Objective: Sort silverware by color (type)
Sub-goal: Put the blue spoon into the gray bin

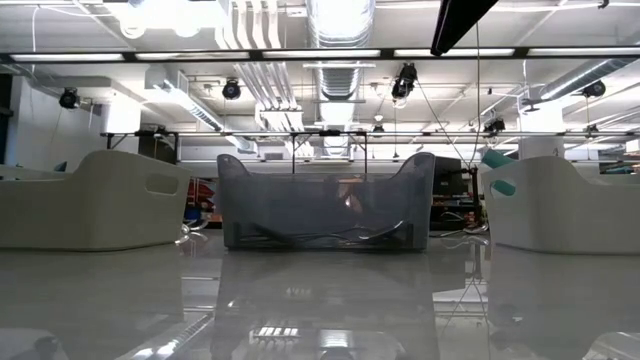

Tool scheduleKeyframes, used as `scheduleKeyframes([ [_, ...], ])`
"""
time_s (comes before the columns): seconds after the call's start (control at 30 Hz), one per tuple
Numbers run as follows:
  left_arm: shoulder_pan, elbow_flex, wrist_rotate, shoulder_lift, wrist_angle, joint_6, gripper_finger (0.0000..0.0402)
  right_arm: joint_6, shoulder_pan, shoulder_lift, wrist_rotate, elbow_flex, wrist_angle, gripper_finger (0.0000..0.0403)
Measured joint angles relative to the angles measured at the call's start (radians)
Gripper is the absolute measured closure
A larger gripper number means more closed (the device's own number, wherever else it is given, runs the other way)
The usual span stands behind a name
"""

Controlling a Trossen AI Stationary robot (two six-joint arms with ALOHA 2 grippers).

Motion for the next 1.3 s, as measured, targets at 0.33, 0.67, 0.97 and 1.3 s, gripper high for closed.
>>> scheduleKeyframes([
  [0.33, -0.004, -0.002, -0.027, 0.009, 0.036, 0.010, 0.0365, -0.003, 0.000, 0.000, 0.000, 0.000, 0.003, 0.0255],
  [0.67, -0.005, -0.003, -0.092, 0.008, 0.060, 0.071, 0.0399, -0.003, 0.000, 0.000, 0.000, 0.000, 0.005, 0.0255],
  [0.97, 0.003, 0.022, -0.415, -0.014, 0.053, 0.155, 0.0401, 0.032, 0.000, 0.000, 0.016, 0.000, 0.008, 0.0255],
  [1.3, 0.071, 0.020, -0.736, -0.020, 0.051, 0.338, 0.0401, 0.074, -0.093, 0.000, 0.011, 0.000, -0.081, 0.0255],
])
